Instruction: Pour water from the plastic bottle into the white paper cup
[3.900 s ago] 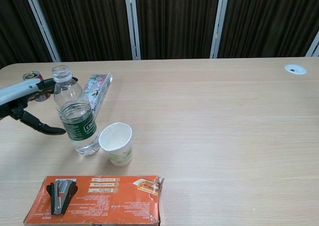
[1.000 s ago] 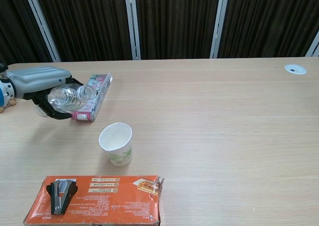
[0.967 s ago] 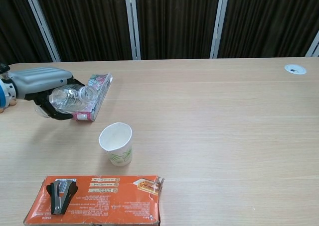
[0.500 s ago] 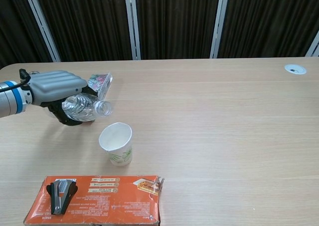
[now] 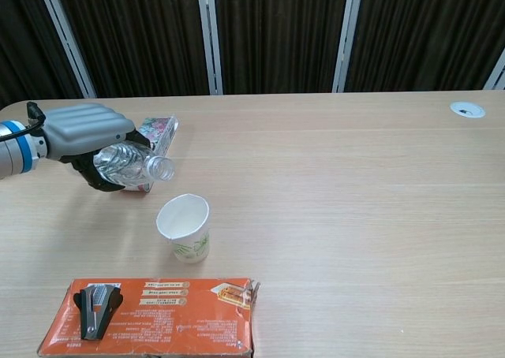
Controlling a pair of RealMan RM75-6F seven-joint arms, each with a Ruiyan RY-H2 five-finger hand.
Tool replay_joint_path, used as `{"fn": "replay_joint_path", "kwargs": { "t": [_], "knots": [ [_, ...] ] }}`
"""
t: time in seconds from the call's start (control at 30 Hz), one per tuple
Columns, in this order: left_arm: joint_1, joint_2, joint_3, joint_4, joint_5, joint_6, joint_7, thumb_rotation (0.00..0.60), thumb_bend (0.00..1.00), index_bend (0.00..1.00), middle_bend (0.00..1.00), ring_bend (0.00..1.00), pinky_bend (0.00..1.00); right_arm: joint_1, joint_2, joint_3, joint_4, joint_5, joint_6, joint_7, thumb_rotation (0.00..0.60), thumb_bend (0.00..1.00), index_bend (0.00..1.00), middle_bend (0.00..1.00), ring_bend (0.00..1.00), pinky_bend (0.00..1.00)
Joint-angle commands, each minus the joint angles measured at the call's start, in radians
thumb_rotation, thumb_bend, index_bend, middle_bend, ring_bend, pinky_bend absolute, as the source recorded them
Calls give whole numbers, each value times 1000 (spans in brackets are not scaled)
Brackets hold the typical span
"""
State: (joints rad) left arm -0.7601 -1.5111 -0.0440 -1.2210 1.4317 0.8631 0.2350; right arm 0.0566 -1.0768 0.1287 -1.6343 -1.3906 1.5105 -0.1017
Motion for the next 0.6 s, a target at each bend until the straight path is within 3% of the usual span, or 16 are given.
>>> {"fn": "replay_joint_path", "kwargs": {
  "t": [0.03,0.6],
  "knots": [
    [-1,6,0,-7,-2,5,18,600,509,578,493,359,386,0,0,0,0,0,-1,1,600,0,0,0,0,0],
    [-3,13,-2,-23,-27,11,118,600,508,578,494,359,380,4,2,3,4,6,-11,8,600,0,0,0,0,0]
  ]
}}
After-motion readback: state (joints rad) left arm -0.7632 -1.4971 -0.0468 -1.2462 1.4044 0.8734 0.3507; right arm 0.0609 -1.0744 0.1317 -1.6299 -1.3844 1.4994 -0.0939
